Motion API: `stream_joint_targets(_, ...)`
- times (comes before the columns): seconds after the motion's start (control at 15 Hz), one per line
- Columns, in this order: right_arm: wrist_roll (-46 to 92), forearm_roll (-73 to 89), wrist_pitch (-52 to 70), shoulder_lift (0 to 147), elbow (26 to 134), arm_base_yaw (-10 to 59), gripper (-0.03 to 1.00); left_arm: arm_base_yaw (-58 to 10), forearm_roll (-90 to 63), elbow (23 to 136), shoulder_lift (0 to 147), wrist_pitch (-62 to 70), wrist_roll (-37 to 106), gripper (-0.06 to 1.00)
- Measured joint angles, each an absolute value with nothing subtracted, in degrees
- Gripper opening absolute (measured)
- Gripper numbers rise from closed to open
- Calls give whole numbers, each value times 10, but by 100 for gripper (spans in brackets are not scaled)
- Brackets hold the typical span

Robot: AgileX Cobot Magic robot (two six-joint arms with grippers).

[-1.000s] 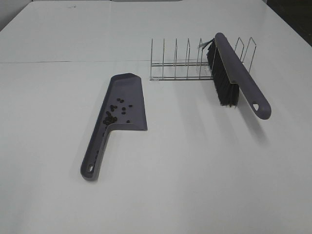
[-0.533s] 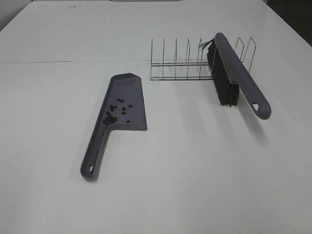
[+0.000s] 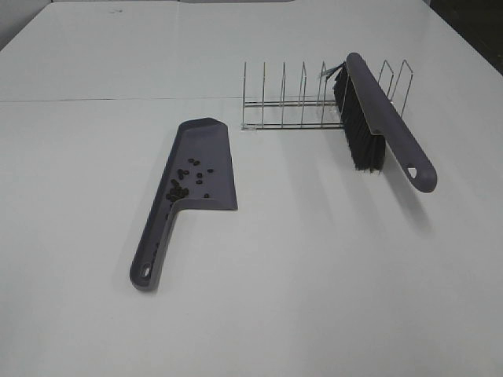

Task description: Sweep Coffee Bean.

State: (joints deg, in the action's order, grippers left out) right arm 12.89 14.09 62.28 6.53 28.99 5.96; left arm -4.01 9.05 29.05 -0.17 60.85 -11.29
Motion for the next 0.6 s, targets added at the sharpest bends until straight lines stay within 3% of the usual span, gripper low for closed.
stream_joint_targets(0.2, 129, 141, 622, 45, 290, -9, 75, -40, 91, 290, -2, 608, -113, 67)
stream_joint_targets(0.6, 129, 143, 623, -3, 290, -19, 75, -40, 91, 290, -2, 608, -112, 67)
